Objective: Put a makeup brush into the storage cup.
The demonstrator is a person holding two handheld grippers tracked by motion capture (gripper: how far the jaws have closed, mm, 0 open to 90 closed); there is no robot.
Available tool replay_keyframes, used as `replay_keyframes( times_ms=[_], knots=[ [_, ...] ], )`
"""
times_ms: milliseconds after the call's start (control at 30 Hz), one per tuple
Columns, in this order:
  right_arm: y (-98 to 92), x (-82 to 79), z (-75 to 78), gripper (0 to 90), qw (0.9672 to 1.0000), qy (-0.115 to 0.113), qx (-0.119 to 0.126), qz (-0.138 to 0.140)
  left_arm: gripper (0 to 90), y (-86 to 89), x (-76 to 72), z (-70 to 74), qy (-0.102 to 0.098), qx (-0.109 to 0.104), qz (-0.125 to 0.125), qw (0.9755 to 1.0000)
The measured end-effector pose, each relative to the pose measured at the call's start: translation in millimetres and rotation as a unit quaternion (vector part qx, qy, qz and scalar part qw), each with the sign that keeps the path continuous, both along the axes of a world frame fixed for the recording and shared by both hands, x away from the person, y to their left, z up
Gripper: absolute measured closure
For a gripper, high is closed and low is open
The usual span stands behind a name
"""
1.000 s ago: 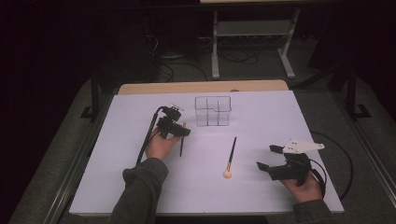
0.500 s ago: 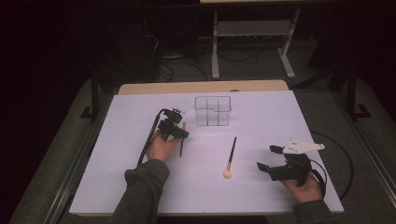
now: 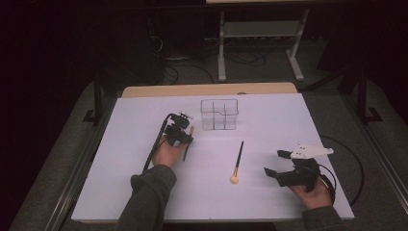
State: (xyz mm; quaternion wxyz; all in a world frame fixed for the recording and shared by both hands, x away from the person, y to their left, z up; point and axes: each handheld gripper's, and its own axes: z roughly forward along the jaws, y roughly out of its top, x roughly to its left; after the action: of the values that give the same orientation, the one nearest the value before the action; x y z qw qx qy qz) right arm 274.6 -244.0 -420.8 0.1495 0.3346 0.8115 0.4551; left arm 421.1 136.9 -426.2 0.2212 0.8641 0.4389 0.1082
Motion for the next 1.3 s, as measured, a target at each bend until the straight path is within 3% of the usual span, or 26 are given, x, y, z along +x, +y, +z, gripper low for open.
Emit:
replay_keyframes(
  times_ms=[200, 600, 1067, 1300],
  knots=[
    [0.2, -0.2, 0.8, 15.8, 1.0000, 0.000, -0.002, -0.002, 82.7, -5.5, -1.9, -0.3, -0.015, 0.021, -0.005, 0.9997],
    [0.3, 0.1, 0.5, 15.8, 1.0000, 0.001, -0.002, -0.001, 83.3, -3.6, -2.4, 0.7, -0.020, 0.030, -0.003, 0.9993],
    [0.5, 1.0, -0.2, 15.3, 1.0000, 0.003, -0.001, -0.002, 83.3, 11.4, -2.9, 11.7, -0.019, 0.019, -0.006, 0.9996],
    [2.1, -0.3, 0.6, 15.3, 1.0000, 0.004, 0.000, -0.002, 83.3, 17.1, -15.1, 24.6, -0.032, 0.016, -0.026, 0.9990]
  ],
)
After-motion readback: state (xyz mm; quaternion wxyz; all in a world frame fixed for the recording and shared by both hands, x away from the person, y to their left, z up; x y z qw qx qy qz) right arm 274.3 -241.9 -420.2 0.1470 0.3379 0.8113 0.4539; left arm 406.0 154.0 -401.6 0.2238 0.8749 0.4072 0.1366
